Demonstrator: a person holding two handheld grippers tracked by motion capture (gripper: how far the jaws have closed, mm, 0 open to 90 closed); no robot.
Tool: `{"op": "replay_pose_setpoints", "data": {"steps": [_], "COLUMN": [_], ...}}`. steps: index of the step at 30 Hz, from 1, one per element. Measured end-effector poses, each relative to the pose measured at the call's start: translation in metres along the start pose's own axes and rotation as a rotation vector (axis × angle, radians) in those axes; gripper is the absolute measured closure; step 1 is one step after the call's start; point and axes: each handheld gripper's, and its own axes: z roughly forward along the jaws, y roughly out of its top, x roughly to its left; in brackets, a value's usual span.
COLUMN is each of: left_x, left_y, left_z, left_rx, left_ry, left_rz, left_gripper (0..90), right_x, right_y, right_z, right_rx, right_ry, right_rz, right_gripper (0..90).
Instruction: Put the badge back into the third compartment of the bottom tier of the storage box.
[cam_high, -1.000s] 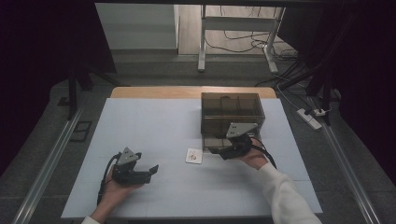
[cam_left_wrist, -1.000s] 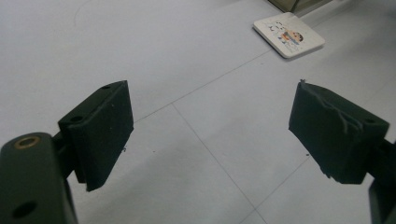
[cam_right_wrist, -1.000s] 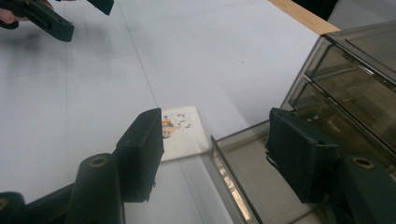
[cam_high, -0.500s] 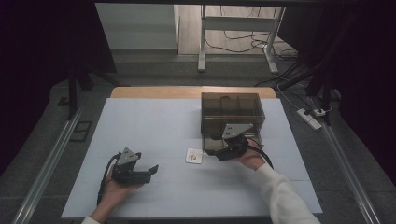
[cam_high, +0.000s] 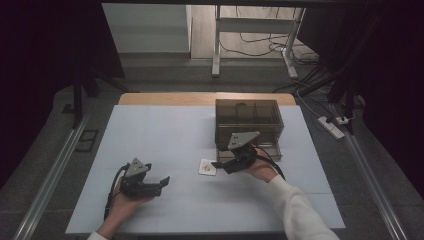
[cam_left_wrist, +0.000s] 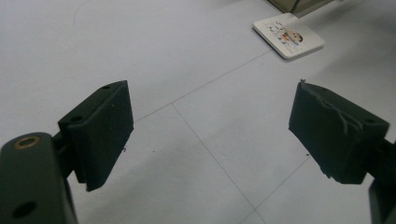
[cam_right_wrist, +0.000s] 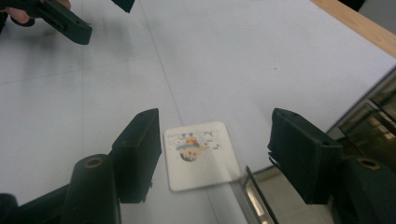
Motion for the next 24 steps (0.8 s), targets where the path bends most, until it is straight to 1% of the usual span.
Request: {"op": "replay_pose_setpoints", "data": {"steps": [3, 5, 6, 8, 16, 24], "left_x": [0.000, 0.001, 0.001, 0.001, 0.000, 0.000], "left_y": [0.000, 0.000, 0.000, 0.000, 0.000, 0.000], "left_z": [0.000, 0.000, 0.000, 0.000, 0.001, 0.001], "left_rx": [0.000, 0.000, -0.001, -0.001, 0.002, 0.005], "left_ry": [0.002, 0.002, 0.002, 0.002, 0.000, 0.001], "left_rz": [-0.001, -0.001, -0.002, -0.002, -0.001, 0.000], "left_gripper": [14.0, 14.0, 14.0, 14.0, 13.9, 14.0], "right_x": [0.002, 0.003, 0.004, 0.004, 0.005, 0.005], "right_y": [0.003, 0.004, 0.004, 0.004, 0.007, 0.006], "right_z": [0.006, 0.012, 0.014, 0.019, 0.032, 0.040], "right_rx": [0.026, 0.051, 0.053, 0.076, 0.140, 0.180], "right_ry": [0.012, 0.012, 0.015, 0.017, 0.013, 0.027], "right_rz": [-0.004, -0.020, -0.018, -0.022, -0.032, -0.045], "right_gripper": [30.7, 29.5, 28.9, 27.5, 21.1, 21.4]}}
